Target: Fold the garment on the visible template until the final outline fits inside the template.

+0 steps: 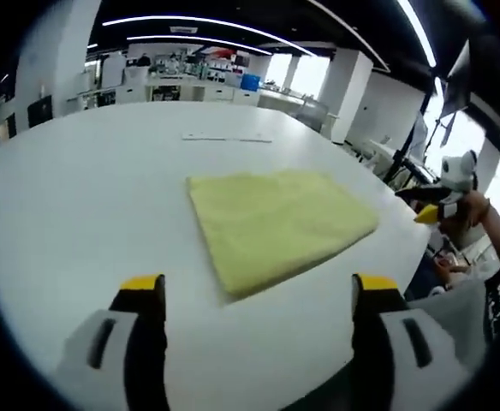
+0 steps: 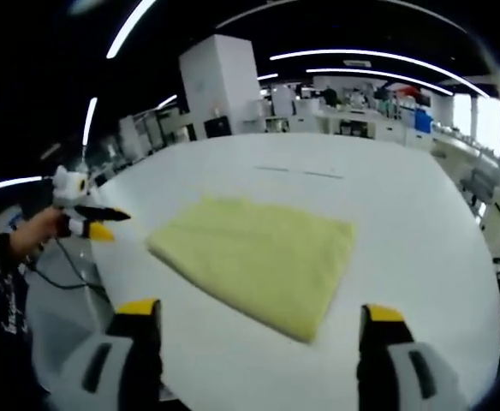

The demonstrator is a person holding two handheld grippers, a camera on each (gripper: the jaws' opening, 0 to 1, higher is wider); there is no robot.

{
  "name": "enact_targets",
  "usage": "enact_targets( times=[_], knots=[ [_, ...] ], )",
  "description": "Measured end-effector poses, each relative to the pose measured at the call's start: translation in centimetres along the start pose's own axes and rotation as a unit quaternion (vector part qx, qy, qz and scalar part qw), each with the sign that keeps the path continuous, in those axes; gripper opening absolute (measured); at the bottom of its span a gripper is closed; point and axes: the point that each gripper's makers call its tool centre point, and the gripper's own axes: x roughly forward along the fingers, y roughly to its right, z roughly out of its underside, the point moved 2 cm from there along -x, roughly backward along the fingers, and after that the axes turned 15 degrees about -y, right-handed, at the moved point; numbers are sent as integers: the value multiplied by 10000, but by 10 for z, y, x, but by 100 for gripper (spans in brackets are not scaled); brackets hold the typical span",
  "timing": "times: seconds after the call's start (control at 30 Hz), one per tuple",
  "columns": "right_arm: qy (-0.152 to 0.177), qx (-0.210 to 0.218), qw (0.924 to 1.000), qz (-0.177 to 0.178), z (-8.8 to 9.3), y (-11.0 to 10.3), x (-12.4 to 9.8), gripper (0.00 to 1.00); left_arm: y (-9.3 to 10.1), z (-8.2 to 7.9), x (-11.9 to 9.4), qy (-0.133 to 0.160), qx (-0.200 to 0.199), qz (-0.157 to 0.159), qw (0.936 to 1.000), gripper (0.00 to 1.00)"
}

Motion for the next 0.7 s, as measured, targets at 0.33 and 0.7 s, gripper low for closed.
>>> enact_targets(
  times=[0.33,0.7],
  knots=[
    [-222,-283,9993,41,2,-12,3,100,4,1,-6,27,-118,-115,9999,96],
    [-340,-378,9985,190,4,-12,-2,100,-3,9,-11,-11,-263,-233,9994,99]
  ],
)
